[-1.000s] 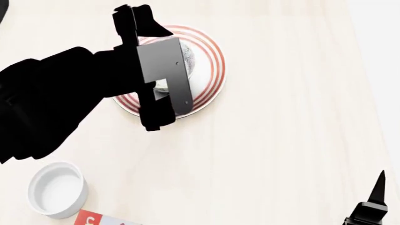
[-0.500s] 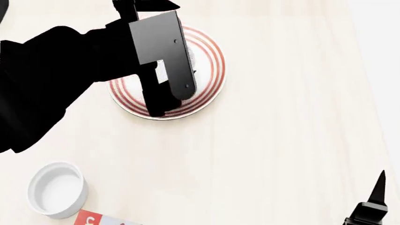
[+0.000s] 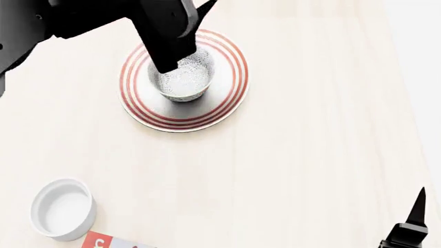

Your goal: Pick the akita bowl next to the ramekin and place it on the plate.

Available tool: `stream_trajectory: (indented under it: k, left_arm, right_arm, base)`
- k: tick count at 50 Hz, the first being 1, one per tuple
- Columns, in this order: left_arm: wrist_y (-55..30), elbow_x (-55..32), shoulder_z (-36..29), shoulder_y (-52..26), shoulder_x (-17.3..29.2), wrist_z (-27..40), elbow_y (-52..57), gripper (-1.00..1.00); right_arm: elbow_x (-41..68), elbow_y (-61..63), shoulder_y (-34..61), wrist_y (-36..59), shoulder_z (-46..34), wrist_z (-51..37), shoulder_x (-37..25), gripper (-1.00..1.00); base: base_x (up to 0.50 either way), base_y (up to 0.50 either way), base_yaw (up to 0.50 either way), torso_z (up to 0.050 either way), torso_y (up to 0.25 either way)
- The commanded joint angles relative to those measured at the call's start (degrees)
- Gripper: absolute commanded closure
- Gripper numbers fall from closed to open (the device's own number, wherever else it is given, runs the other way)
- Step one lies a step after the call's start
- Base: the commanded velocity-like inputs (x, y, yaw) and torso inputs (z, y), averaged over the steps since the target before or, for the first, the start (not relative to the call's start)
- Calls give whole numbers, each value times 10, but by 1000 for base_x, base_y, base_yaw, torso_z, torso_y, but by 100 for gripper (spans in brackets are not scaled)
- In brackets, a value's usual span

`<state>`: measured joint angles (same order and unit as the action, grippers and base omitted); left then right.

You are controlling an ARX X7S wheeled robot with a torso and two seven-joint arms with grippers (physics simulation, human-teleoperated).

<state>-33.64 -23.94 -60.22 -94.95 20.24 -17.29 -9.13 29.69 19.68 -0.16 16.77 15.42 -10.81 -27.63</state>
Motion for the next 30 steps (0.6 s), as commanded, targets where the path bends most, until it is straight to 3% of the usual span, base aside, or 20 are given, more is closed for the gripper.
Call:
stream_trajectory:
  k: [1,9,30]
  left_arm:
    - [-49,-58,85,18,52,71,98,-100]
    - [-74,-107,150,80,103,143,170,-100]
    - [-22,-218,320,284,223,304,336,-100]
  right_arm:
    - [-1,0,-2,-4,0,1,0,-100]
    - [-1,0,-3,-6,0,1,0,-100]
    - [-1,5,-5,-7,-1,-2,-1,-100]
  base:
    - [0,0,0,0,0]
    - [0,0,0,0,0]
    - [0,0,0,0,0]
